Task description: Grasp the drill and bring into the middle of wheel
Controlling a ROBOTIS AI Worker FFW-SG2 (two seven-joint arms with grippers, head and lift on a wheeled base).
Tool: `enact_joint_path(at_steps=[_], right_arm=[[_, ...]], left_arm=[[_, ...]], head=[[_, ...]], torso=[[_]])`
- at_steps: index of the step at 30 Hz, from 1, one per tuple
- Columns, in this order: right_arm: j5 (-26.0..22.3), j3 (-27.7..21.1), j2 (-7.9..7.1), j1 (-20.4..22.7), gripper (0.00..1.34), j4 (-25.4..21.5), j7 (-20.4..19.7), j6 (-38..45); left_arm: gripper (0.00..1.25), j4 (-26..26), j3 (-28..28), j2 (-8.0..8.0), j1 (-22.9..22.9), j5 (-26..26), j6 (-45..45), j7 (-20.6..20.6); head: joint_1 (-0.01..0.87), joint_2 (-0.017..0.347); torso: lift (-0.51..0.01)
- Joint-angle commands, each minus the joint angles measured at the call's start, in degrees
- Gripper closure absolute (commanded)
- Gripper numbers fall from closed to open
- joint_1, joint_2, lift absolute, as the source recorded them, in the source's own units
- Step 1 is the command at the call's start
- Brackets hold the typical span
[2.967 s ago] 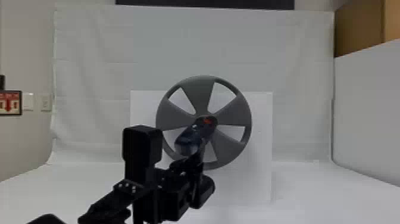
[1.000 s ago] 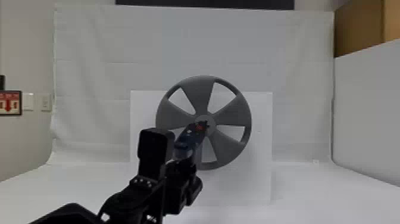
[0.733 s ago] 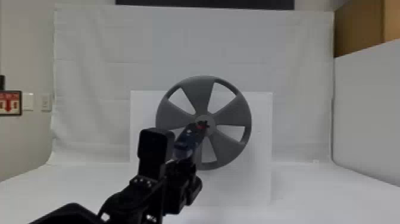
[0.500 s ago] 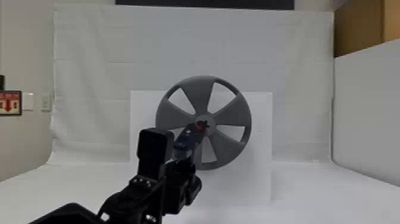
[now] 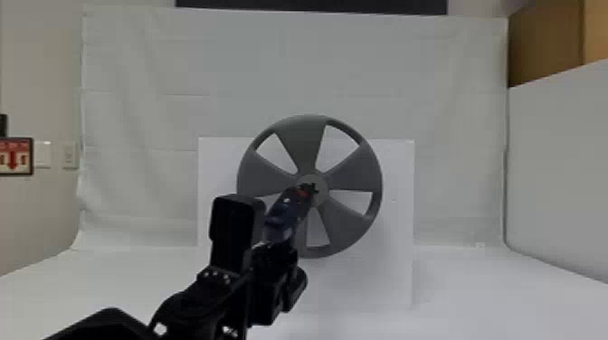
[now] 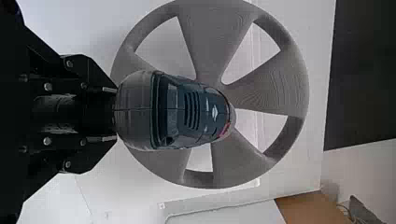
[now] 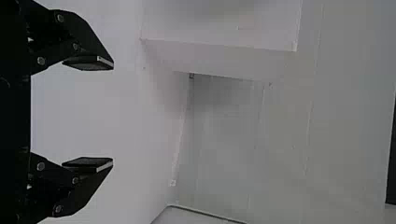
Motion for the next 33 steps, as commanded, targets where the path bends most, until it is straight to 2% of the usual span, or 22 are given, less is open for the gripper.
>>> enact_joint_path(at_steps=[1,15,24,33], right_arm=[[0.07,0.04,0.00,-0.01,0.52,0.00,0.00,0.00],[0.07,-0.05,0.09,-0.01,0.52,0.00,0.00,0.00],[0.07,-0.23,0.09,0.35,0.52,0.00,0.00,0.00],[0.07,-0.49,0.35,0.43,0.52,0.00,0.00,0.00]], left_arm=[[1.22,-0.02,0.00,0.00,0.00,-0.15,0.06,0.01],[1.22,0.07,0.09,0.00,0.17,-0.15,0.06,0.01],[1.22,-0.19,0.88,0.00,1.67,0.55,-1.35,-1.49],[1.22,-4.32,5.36,0.09,5.62,0.99,-3.37,-3.42]], head=[[0.000,0.000],[0.000,0.000],[0.000,0.000],[0.000,0.000]], torso=[[-0.406],[-0.406],[-0.406],[-0.406]])
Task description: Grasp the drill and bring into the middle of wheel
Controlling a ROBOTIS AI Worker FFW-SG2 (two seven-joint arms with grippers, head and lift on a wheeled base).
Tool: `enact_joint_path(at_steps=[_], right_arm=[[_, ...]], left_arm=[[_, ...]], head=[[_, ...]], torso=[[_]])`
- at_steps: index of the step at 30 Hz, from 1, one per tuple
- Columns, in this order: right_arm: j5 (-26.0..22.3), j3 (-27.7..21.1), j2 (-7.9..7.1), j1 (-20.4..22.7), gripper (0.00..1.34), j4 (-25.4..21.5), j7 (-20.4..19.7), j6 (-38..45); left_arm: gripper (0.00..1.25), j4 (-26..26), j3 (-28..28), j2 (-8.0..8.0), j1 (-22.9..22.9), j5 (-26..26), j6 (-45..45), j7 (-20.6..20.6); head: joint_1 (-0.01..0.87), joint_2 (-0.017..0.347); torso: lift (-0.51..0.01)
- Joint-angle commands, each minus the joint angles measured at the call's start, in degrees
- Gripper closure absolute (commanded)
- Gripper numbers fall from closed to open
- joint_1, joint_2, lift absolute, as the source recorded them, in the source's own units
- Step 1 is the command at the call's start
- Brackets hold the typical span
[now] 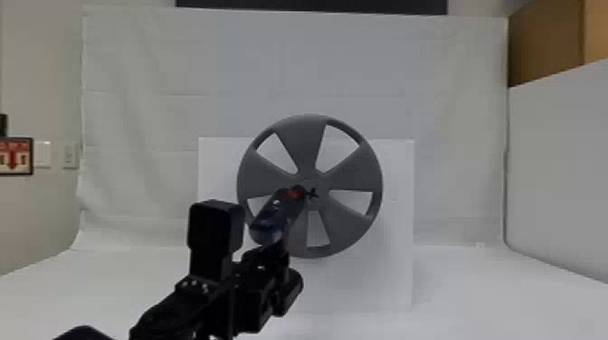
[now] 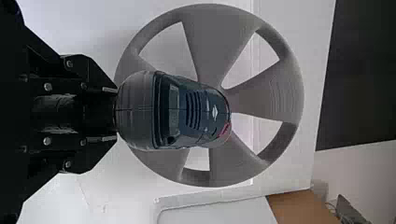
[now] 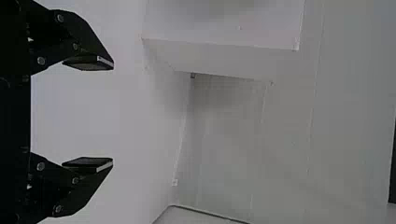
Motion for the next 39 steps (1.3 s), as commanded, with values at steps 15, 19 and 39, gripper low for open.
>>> enact_joint_path(at_steps=[15,19,39], right_arm=[[-0.04,-0.10,0.35,0.01,0.52,0.09,0.00,0.00],[-0.04,-0.10,0.35,0.01,0.52,0.09,0.00,0.00],[-0.04,-0.01,0.44,0.10,0.52,0.18,0.00,0.00]], left_arm=[[1.21,-1.61,9.55,-0.07,6.84,-0.01,-4.19,-0.28],[1.21,-0.46,10.34,-0.15,7.28,-0.54,-4.19,0.59],[1.22,6.13,13.06,-1.03,7.63,0.69,-4.19,2.44]], head=[[0.000,0.000],[0.000,0.000],[0.000,0.000]], torso=[[-0.406],[-0.406],[-0.406]])
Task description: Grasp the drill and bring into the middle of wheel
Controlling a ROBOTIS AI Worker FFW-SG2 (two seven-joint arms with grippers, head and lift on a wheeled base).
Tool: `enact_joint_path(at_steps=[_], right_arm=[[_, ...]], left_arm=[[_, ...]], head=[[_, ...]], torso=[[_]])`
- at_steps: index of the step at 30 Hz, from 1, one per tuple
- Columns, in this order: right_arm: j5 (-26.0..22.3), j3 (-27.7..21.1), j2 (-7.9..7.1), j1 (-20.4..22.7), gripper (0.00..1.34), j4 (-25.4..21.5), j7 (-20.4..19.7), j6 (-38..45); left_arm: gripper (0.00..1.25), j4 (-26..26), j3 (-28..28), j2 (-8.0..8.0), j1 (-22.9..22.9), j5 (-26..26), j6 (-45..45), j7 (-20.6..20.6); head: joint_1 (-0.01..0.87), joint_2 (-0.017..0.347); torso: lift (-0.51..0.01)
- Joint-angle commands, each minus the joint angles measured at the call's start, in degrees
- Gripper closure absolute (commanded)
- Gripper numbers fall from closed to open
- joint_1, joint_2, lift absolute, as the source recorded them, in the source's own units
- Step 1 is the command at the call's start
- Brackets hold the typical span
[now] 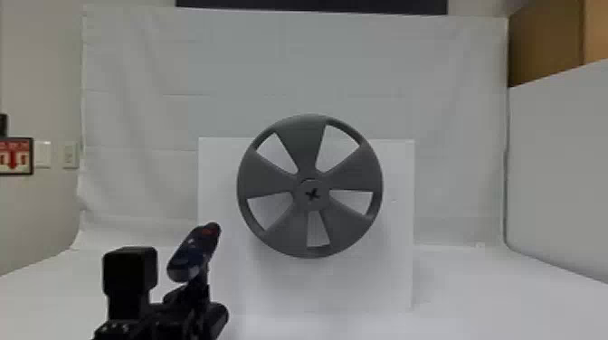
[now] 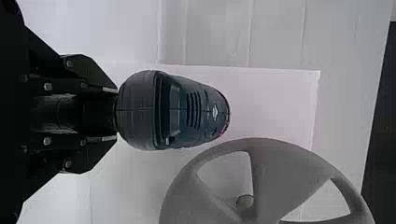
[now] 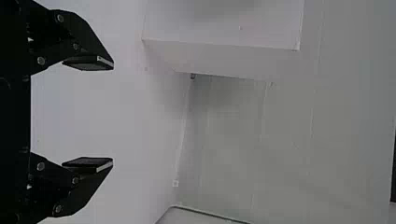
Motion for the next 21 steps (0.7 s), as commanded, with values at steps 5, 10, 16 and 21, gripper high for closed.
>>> enact_joint_path(at_steps=[5,10,16,21], right_arm=[[0.00,0.08,0.00,0.02,0.52,0.12,0.00,0.00],[0.00,0.08,0.00,0.02,0.52,0.12,0.00,0.00],[0.00,0.08,0.09,0.10,0.52,0.21,0.00,0.00],[0.00,0.17,0.09,0.10,0.52,0.29,0.00,0.00]], left_arm=[[1.21,1.90,0.87,-0.28,0.09,1.23,0.00,0.67],[1.21,2.95,1.13,-0.37,0.35,1.49,-0.79,0.67],[1.21,4.45,0.96,-0.37,1.05,1.76,-4.13,0.67],[1.21,4.97,0.78,-0.37,1.23,1.14,-4.83,0.67]], head=[[0.000,0.000],[0.000,0.000],[0.000,0.000],[0.000,0.000]], torso=[[-0.406],[-0.406],[-0.406],[-0.406]])
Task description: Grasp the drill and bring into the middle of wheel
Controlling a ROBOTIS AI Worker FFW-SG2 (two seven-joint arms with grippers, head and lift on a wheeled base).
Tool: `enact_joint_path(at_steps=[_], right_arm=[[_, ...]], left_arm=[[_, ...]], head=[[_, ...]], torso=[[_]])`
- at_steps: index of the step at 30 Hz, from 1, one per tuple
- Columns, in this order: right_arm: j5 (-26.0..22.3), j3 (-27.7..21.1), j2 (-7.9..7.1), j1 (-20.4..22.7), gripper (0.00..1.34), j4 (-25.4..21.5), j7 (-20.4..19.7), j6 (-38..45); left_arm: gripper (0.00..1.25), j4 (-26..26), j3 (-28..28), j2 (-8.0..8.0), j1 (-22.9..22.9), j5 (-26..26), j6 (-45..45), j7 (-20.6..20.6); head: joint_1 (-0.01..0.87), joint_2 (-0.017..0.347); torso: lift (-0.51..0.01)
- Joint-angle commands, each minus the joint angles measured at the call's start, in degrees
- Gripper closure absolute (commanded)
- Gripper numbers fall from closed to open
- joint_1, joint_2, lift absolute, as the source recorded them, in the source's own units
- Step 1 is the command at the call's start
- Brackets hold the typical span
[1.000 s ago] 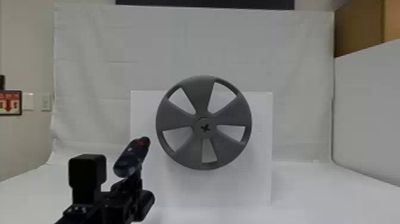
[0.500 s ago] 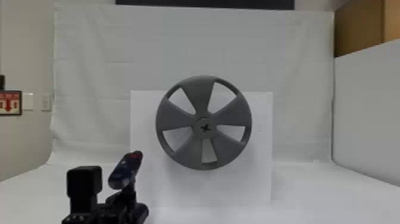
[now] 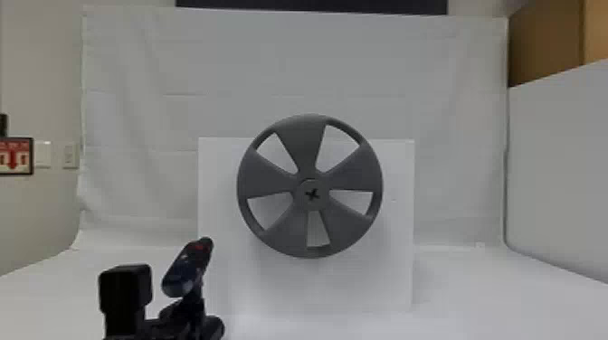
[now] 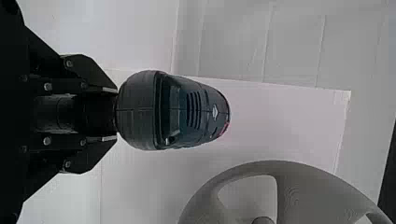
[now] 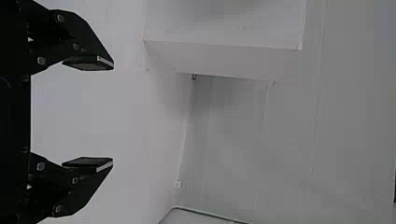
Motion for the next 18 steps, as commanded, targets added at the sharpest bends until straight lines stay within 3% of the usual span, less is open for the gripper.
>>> enact_joint_path(at_steps=[1,18], right_arm=[[0.00,0.08,0.00,0.00,0.52,0.04,0.00,0.00],[0.00,0.17,0.00,0.09,0.52,0.04,0.00,0.00]], left_arm=[[1.21,0.68,-0.12,0.00,0.24,-0.50,-0.97,0.00],[1.21,1.30,-0.56,0.00,0.41,-2.53,-1.32,0.00]], head=[[0.000,0.000],[0.000,0.000]], torso=[[-0.406],[-0.406]])
